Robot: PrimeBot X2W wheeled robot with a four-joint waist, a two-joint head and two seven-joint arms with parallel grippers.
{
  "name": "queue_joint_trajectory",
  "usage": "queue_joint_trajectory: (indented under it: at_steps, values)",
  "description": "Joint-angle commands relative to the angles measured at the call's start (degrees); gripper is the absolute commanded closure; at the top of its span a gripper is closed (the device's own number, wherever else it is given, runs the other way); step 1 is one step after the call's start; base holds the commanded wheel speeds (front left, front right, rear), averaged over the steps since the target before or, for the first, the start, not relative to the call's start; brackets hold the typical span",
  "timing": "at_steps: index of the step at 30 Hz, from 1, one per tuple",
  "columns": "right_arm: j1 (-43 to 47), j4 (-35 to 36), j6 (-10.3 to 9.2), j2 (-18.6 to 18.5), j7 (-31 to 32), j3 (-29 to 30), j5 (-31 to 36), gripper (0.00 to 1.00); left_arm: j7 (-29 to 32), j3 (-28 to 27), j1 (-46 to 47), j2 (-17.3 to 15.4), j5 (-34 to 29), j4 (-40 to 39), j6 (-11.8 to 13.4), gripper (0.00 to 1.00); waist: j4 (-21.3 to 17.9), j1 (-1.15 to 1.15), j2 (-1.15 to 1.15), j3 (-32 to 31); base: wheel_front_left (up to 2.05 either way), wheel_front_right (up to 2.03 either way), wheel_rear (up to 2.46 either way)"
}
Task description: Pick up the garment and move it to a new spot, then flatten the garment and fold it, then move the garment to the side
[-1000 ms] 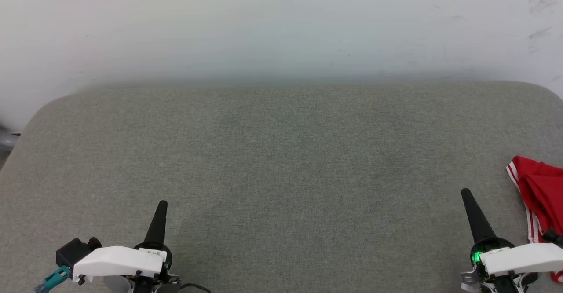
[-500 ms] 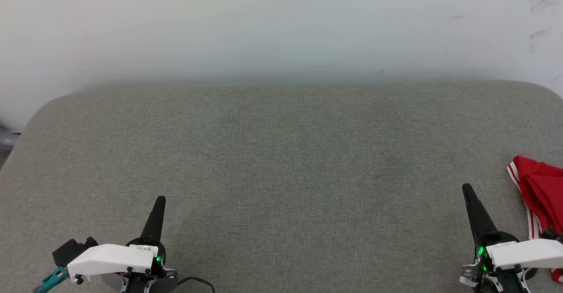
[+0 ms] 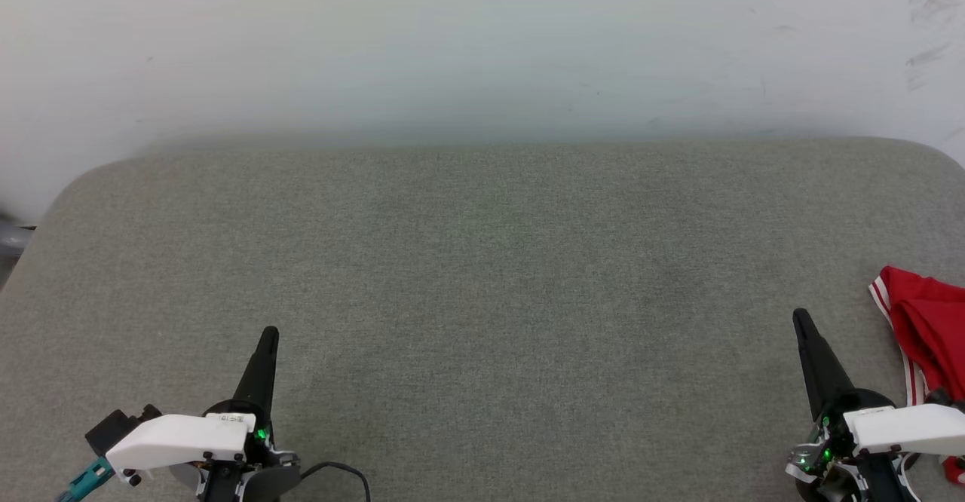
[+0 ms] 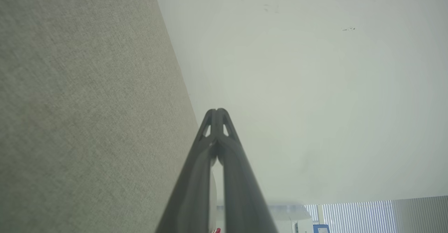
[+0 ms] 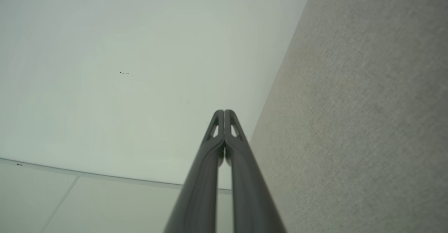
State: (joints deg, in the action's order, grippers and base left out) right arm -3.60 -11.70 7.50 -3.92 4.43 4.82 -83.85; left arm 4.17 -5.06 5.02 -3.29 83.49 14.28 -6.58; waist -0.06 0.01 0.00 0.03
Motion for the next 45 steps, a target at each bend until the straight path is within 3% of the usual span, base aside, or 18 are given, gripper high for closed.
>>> queue_joint_trajectory:
  at_steps: [1, 23, 45]
  values:
    - [-1.4, -0.3, -0.01, -0.1, 0.2, 0.1, -1.5, 1.00, 0.4, -0.4, 1.0, 0.1, 1.3, -0.3, -0.4, 1.00, 0.0, -0.01, 0.00, 0.0, 0.00, 0.00, 0.00]
    - [-3.0, -2.5, -0.02, 0.2, 1.2, 0.5, -9.9, 1.00, 2.6, -1.7, 1.5, 0.5, 9.2, -0.3, -1.1, 1.00, 0.1, -0.01, 0.00, 0.1, 0.00, 0.00, 0.00]
    - [-2.9, -2.4, -0.02, 0.4, 1.5, 0.8, -9.2, 1.00, 2.6, -1.7, 1.5, 0.5, 8.9, -0.3, -1.1, 1.00, 0.1, -0.01, 0.00, 0.1, 0.00, 0.00, 0.00]
